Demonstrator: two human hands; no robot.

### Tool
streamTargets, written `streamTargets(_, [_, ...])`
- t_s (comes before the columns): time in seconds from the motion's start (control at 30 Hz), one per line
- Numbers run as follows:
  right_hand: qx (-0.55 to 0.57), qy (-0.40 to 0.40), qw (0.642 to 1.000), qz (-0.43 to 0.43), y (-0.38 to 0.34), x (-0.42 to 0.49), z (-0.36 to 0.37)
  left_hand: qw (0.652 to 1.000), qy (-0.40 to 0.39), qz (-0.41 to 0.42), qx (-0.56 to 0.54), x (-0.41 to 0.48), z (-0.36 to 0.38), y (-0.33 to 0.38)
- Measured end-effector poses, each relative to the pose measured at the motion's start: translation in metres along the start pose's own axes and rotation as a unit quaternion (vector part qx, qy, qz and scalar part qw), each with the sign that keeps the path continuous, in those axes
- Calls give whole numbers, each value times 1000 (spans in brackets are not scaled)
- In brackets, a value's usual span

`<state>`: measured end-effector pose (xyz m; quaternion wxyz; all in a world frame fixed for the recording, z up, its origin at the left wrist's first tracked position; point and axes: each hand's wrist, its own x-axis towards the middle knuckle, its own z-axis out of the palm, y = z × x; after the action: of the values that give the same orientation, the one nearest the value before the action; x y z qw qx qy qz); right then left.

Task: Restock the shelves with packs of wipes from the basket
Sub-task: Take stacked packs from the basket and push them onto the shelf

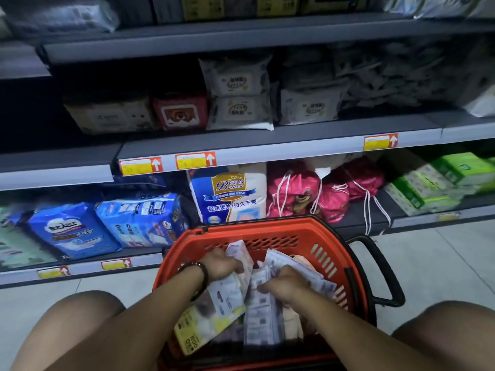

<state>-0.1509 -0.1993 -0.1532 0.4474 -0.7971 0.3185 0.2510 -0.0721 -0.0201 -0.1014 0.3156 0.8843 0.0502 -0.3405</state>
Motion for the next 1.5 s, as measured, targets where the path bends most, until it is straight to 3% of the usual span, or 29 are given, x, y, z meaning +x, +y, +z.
streamTargets(0.27, [121, -21, 992, -41, -5, 4, -19, 997, -24, 26, -66, -23, -26, 0])
streamTargets(0.37, [219, -17, 974, -58, -15, -11, -40, 995, -6, 38, -95, -29, -34, -1])
streamTargets(0.47, [303, 1, 951, -62, -22, -21, -57, 990, -48, 26, -130, -34, -35, -5])
streamTargets(0.57, [378, 7, 924, -66, -27, -29, -61, 976, -108, 31, -186, -43, -32, -1])
streamTargets(0.77, [454, 14, 889, -62, -37, -44, -74, 933, -156, 45, -320, -43, -43, 12])
streamTargets(1.0, [478, 47, 874, -77, -47, -54, -83, 949, -72, 96, -291, -41, -48, 12])
streamTargets(1.23, [586, 128, 788, -141, -54, -59, -120, 949, 73, 235, -199, -55, -54, 18])
streamTargets(1.37, [646, 50, 747, -149, -58, -56, -128, 936, 89, 268, -211, -59, -51, 20])
streamTargets(1.5, [645, -41, 724, -240, -63, -57, -132, 926, 12, 271, -263, -62, -51, 28])
